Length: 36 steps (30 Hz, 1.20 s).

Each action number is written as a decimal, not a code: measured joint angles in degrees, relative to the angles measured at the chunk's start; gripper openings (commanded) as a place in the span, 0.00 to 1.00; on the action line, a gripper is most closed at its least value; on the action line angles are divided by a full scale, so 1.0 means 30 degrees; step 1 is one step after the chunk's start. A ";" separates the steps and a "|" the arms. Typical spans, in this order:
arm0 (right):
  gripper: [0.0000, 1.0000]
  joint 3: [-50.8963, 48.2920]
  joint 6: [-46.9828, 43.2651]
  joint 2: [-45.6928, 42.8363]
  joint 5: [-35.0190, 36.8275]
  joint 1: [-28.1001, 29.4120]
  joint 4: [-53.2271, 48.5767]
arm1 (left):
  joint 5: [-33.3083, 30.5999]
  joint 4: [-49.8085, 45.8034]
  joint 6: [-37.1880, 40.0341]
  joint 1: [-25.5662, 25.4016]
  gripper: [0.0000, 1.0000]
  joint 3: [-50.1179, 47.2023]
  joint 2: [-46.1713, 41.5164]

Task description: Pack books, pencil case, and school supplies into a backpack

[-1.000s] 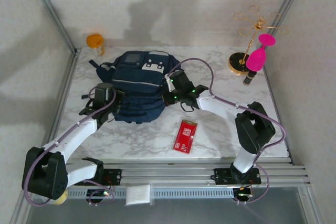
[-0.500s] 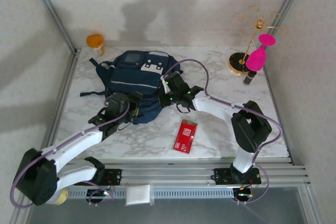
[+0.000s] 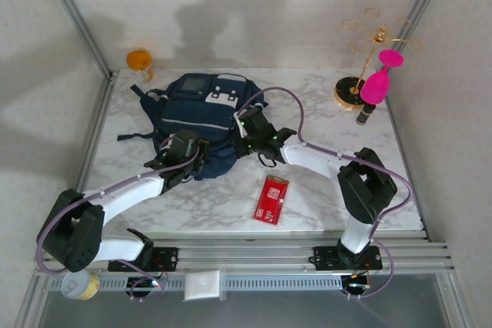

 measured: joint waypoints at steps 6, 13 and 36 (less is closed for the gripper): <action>0.00 0.0503 -0.1078 0.0401 0.0284 -0.0364 0.0794 | 0.2484 -0.0889 0.2652 0.2783 0.00 -0.1107 -0.2186; 0.00 0.1392 -0.1654 0.1464 0.3475 -0.2805 0.0182 | 0.2565 -0.3898 0.6098 0.5559 0.00 -0.1297 -0.3067; 0.53 1.0994 0.5748 0.8182 -0.6484 -0.1588 -0.2266 | 0.1137 -0.6790 0.9398 0.5697 0.39 0.0430 -0.3468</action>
